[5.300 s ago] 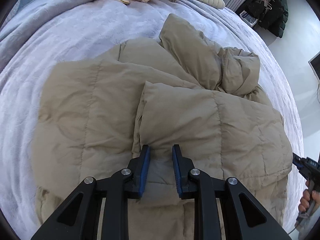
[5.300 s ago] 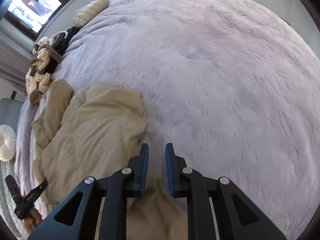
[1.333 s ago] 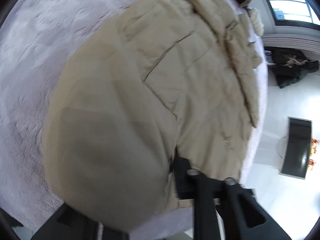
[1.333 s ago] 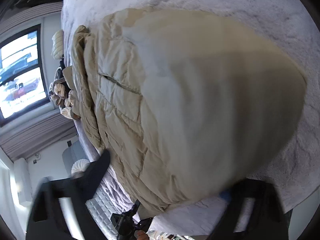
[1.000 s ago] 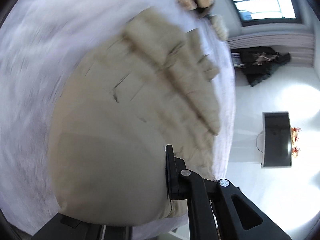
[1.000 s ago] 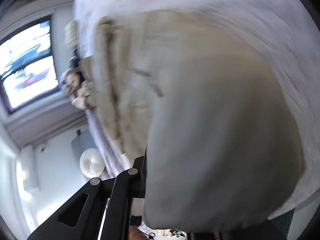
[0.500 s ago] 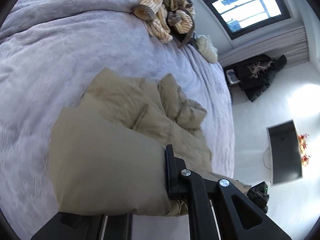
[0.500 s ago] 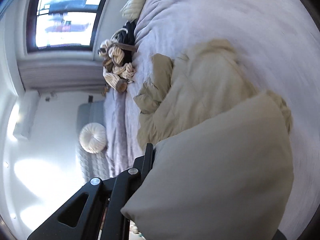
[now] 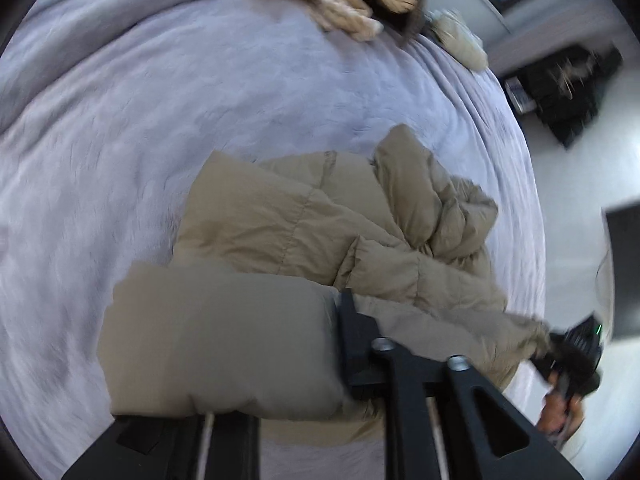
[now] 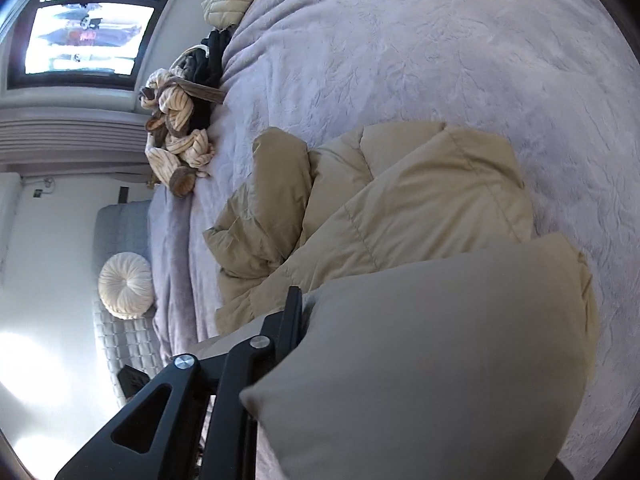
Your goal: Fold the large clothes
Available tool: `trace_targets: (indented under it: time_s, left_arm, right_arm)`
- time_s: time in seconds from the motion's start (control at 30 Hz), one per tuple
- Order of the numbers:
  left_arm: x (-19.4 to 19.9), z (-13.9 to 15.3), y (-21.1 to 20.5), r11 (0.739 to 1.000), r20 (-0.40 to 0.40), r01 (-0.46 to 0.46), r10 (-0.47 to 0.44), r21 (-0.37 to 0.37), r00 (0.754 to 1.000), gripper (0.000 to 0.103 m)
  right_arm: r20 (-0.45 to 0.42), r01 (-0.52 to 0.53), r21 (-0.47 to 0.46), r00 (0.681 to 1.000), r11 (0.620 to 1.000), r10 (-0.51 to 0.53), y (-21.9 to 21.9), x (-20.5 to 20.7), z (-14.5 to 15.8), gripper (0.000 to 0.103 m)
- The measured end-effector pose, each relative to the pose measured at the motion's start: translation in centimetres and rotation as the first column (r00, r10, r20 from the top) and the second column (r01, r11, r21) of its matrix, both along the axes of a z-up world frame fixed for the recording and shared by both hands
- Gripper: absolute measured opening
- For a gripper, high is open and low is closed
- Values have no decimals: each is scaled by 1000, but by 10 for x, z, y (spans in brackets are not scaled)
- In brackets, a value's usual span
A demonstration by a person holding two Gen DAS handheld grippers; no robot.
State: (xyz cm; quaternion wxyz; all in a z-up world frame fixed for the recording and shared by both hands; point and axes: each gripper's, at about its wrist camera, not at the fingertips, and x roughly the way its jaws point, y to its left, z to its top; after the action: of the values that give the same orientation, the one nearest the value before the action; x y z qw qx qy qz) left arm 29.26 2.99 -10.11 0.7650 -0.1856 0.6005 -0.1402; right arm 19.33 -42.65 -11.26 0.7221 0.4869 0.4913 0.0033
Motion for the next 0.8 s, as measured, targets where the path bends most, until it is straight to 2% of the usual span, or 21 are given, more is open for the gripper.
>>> trace_targets:
  time_s: [0.03, 0.07, 0.1, 0.13, 0.17, 0.23, 0.4, 0.43, 0.47, 0.5, 0.53, 0.57, 0.7, 0.8]
  left_arm:
    - [-2, 6, -2, 999, 18, 31, -31, 16, 999, 35]
    - [-3, 9, -3, 999, 29, 47, -48, 23, 998, 50]
    - [-5, 15, -3, 997, 46, 60, -62, 38, 997, 73]
    - [-7, 20, -3, 996, 65, 62, -66, 63, 996, 83]
    - [-10, 27, -4, 993, 94, 59, -69, 103, 993, 92]
    - [-14, 39, -5, 984, 144, 69, -94, 167, 985, 92]
    - [-20, 48, -3, 969, 211, 22, -75, 245, 974, 92]
    - [-21, 44, -4, 967, 215, 20, -76, 253, 974, 91]
    - [-20, 40, -6, 969, 212, 27, -81, 247, 974, 75]
    - [-19, 33, -9, 970, 201, 43, -92, 237, 975, 53]
    - [-16, 23, -14, 971, 178, 61, -104, 232, 979, 45]
    - [-14, 16, -19, 970, 168, 71, -112, 231, 979, 35]
    - [0, -11, -34, 946, 193, 77, -143, 314, 971, 35]
    - [22, -32, -30, 944, 191, 37, -105, 329, 976, 35]
  right_arm:
    - [8, 0, -3, 1000, 1000, 0, 1, 1, 3, 39]
    - [15, 1, -5, 1000, 1000, -1, 1, 4, 4, 58]
    - [28, -2, -17, 1000, 1000, 2, 2, 5, 9, 66]
    - [31, -6, -31, 999, 999, 7, 4, 7, 13, 71]
    - [31, -14, -47, 999, 999, 15, 6, 8, 16, 71]
    - [35, -36, -78, 999, 996, 39, 9, 9, 25, 71]
    - [31, -82, -154, 996, 985, 88, 23, -2, 37, 71]
    - [31, -89, -172, 995, 981, 95, 26, -5, 38, 63]
    - [22, -113, -216, 993, 970, 120, 33, -9, 37, 42]
    - [2, -140, -256, 989, 956, 146, 38, -10, 35, 32]
    - [-16, -162, -294, 986, 942, 165, 43, -10, 34, 24]
    - [-35, -193, -345, 981, 919, 193, 48, -10, 31, 23]
    - [-64, -224, -487, 973, 844, 221, 49, -5, 20, 22]
    - [-85, -199, -563, 979, 802, 183, 33, 4, 10, 22]
